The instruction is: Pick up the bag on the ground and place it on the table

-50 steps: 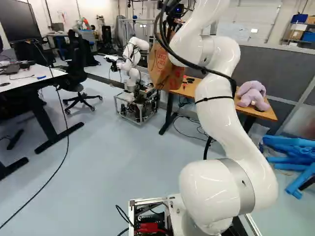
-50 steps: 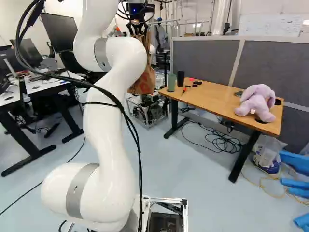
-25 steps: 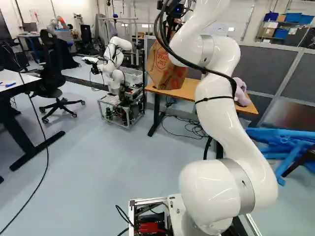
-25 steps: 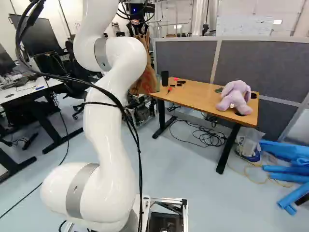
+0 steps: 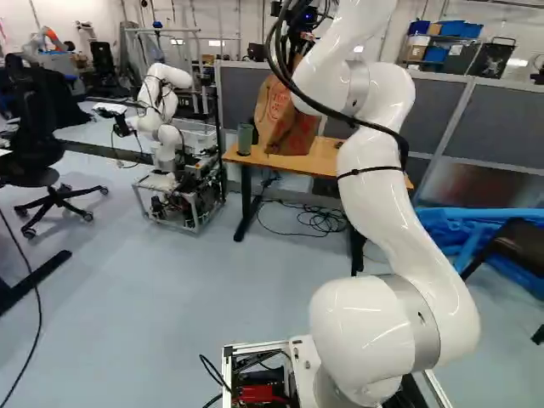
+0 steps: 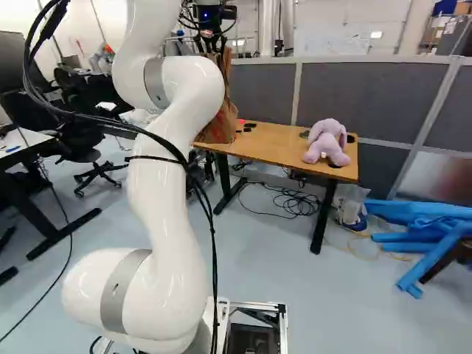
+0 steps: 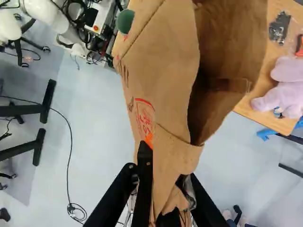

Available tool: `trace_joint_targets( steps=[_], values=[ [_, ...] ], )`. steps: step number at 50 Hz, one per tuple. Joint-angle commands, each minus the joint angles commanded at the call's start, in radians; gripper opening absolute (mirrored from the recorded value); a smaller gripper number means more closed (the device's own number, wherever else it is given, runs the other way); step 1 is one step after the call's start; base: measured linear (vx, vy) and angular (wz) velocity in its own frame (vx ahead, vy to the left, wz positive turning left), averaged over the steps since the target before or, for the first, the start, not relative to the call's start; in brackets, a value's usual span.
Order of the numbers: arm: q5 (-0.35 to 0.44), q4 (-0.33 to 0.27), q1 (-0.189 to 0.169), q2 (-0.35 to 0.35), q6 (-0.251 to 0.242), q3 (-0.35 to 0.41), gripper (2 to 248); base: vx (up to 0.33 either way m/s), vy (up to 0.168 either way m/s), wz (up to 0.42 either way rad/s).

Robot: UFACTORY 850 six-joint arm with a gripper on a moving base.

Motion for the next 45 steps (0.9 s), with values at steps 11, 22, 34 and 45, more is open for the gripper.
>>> trace_joint_targets(
  steps=[11, 22, 34, 45],
  values=[
    [0.000, 0.000, 0.000, 0.000, 0.000, 0.000, 21, 0.128, -0.077, -0.400],
    [0.000, 0.000, 0.000, 0.000, 0.000, 0.000, 21, 0.148, -0.062, -0.313],
    [0.000, 0.000, 0.000, 0.000, 0.000, 0.000, 21, 0.147, -0.015, -0.095],
    [0.000, 0.000, 0.000, 0.000, 0.000, 0.000, 21, 0.126, -0.003, -0.018]
  ],
)
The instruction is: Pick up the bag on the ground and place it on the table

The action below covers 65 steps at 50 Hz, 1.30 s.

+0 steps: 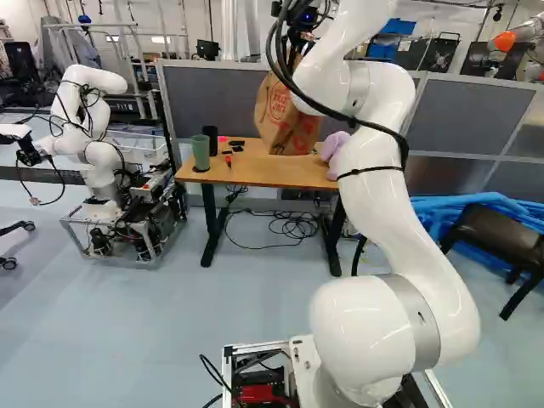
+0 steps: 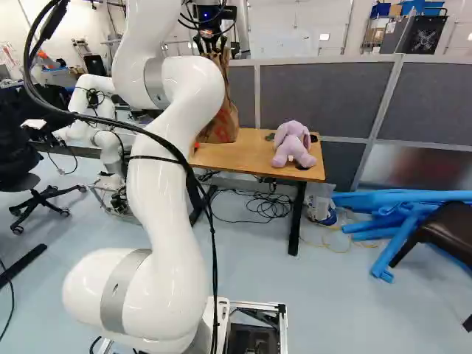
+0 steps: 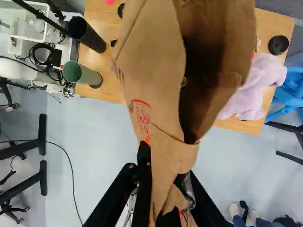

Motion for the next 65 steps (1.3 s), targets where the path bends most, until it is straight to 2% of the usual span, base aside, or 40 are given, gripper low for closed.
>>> trace_joint_targets(
  steps=[59, 65],
  values=[
    [0.000, 0.000, 0.000, 0.000, 0.000, 0.000, 21, 0.135, -0.001, -0.022],
    [0.000, 0.000, 0.000, -0.018, 0.000, -0.029, 21, 0.067, 0.002, -0.015]
  ],
)
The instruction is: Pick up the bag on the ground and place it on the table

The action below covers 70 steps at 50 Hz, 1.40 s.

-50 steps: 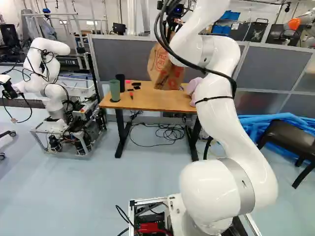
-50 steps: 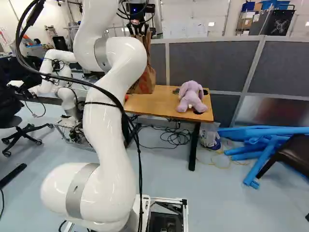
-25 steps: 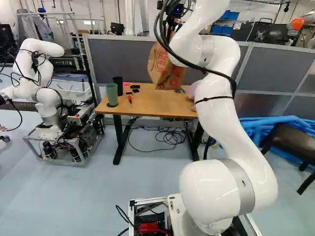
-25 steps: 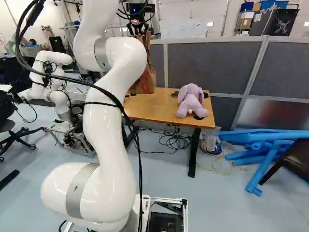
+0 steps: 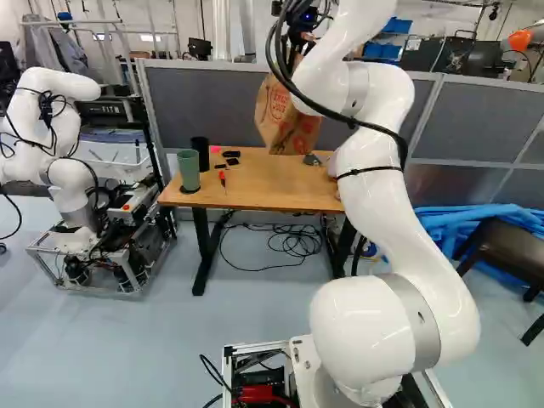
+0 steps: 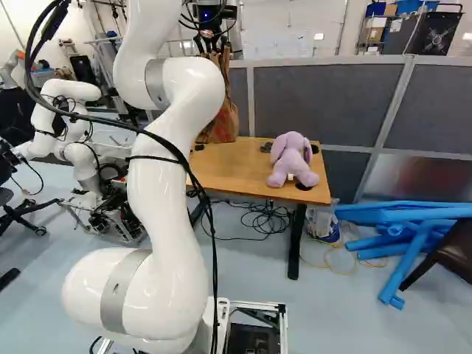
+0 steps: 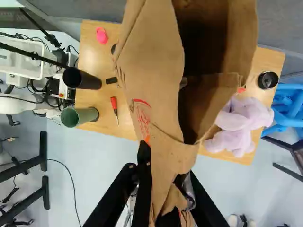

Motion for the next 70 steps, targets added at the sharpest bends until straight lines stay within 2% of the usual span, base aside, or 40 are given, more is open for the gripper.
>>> trace_joint_targets(
  steps=[38, 70],
  values=[
    [-0.013, 0.000, 0.000, -0.045, 0.000, -0.075, 21, 0.001, 0.000, 0.000],
    [-0.057, 0.000, 0.000, -0.065, 0.000, -0.014, 21, 0.000, 0.000, 0.000]
  ],
)
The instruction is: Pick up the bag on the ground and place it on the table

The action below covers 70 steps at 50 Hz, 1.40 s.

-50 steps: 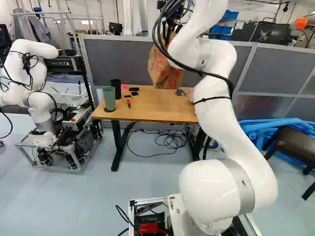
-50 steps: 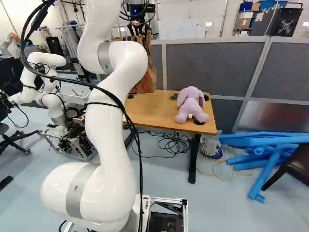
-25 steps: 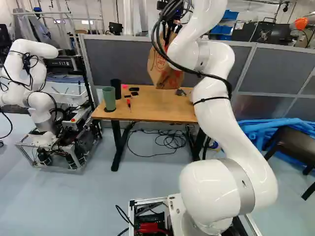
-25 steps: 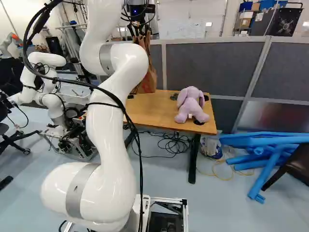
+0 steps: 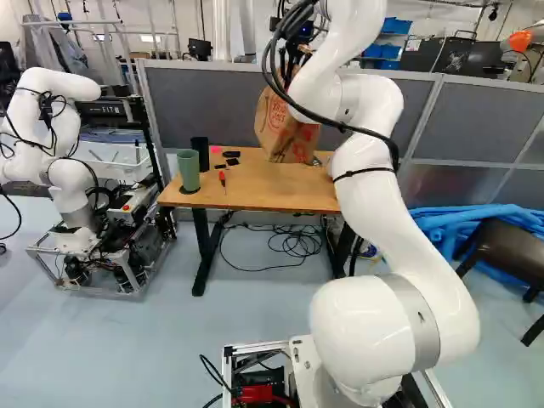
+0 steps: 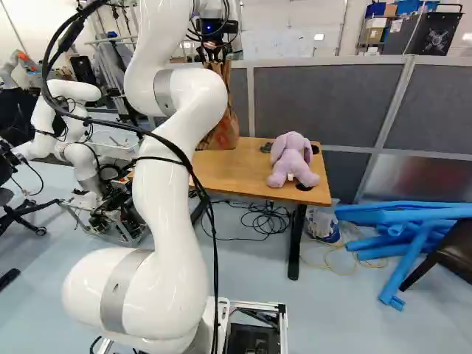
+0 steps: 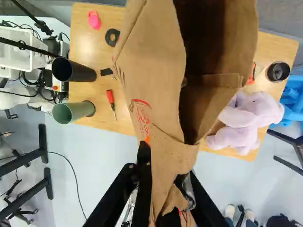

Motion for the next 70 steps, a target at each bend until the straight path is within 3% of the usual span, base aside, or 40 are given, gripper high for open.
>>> trace_joint_targets(
  steps=[31, 47, 70],
  values=[
    [-0.025, 0.000, 0.000, -0.031, 0.000, 0.069, 21, 0.000, 0.000, 0.000],
    [-0.019, 0.000, 0.000, -0.012, 0.000, 0.168, 21, 0.000, 0.000, 0.000],
    [0.064, 0.000, -0.008, 0.018, 0.000, 0.315, 21, 0.000, 0.000, 0.000]
  ],
)
